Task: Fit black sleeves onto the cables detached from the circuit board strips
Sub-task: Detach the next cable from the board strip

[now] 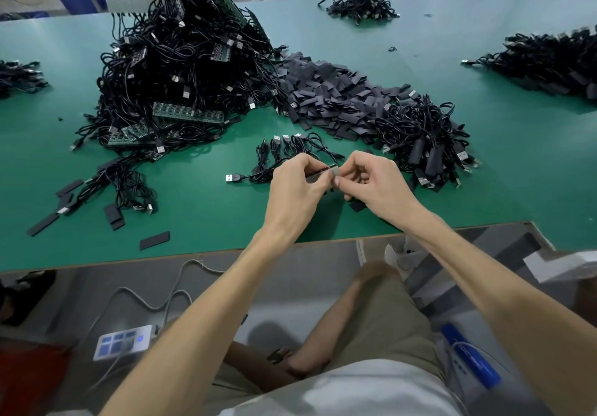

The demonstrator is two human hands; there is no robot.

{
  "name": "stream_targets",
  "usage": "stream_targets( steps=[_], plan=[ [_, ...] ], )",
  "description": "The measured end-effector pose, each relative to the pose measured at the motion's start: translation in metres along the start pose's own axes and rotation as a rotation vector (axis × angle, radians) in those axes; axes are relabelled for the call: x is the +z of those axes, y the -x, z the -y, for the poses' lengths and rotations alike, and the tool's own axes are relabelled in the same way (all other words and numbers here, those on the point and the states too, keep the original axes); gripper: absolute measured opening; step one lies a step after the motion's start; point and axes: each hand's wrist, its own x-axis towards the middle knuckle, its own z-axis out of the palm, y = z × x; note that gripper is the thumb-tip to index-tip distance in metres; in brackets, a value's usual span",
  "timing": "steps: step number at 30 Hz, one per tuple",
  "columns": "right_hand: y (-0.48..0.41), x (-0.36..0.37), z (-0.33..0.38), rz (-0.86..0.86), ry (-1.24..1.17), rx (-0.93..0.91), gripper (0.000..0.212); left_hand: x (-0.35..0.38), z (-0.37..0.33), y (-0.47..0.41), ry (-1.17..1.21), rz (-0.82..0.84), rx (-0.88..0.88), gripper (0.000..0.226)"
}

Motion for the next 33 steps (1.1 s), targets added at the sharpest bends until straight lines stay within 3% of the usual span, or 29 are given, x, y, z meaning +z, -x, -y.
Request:
stream_targets(
  steps=[6, 9, 13, 17, 20, 24, 29, 33],
  plan=[
    [0.001, 0.001, -0.003, -0.017, 0.028, -0.032, 0.015, 0.005, 0.001, 0.0, -0.014, -0.062, -0.052, 0.007],
    [-0.002, -0.003, -0.006, -0.07, -0.067, 0.022, 0.012, -0.003, 0.003, -0.002, -0.038, -0.041, -0.011, 0.007],
    [-0.006, -0.005, -0.01, -0.108, -0.157, 0.03, 0.009, -0.031, 0.015, -0.009, -0.368, -0.091, 0.114, 0.004],
    [-0.005, -0.005, -0.01, -0.114, -0.201, 0.007, 0.01, -0.06, 0.039, -0.016, -0.66, -0.186, 0.071, 0.003],
    [-0.006, -0.006, -0.006, -0.141, -0.192, -0.02, 0.015, -0.062, 0.042, -0.013, -0.742, -0.21, 0.075, 0.013],
    [-0.004, -0.007, -0.003, -0.173, -0.172, -0.066, 0.019, -0.038, 0.023, -0.001, -0.627, -0.078, 0.229, 0.019],
    [-0.003, -0.005, -0.001, -0.131, -0.205, -0.043, 0.015, 0.005, 0.0, 0.016, -0.513, 0.321, 0.388, 0.037],
    [-0.003, -0.006, -0.004, -0.166, -0.252, -0.007, 0.011, 0.021, -0.003, 0.019, -0.551, 0.308, 0.411, 0.045]
  ],
)
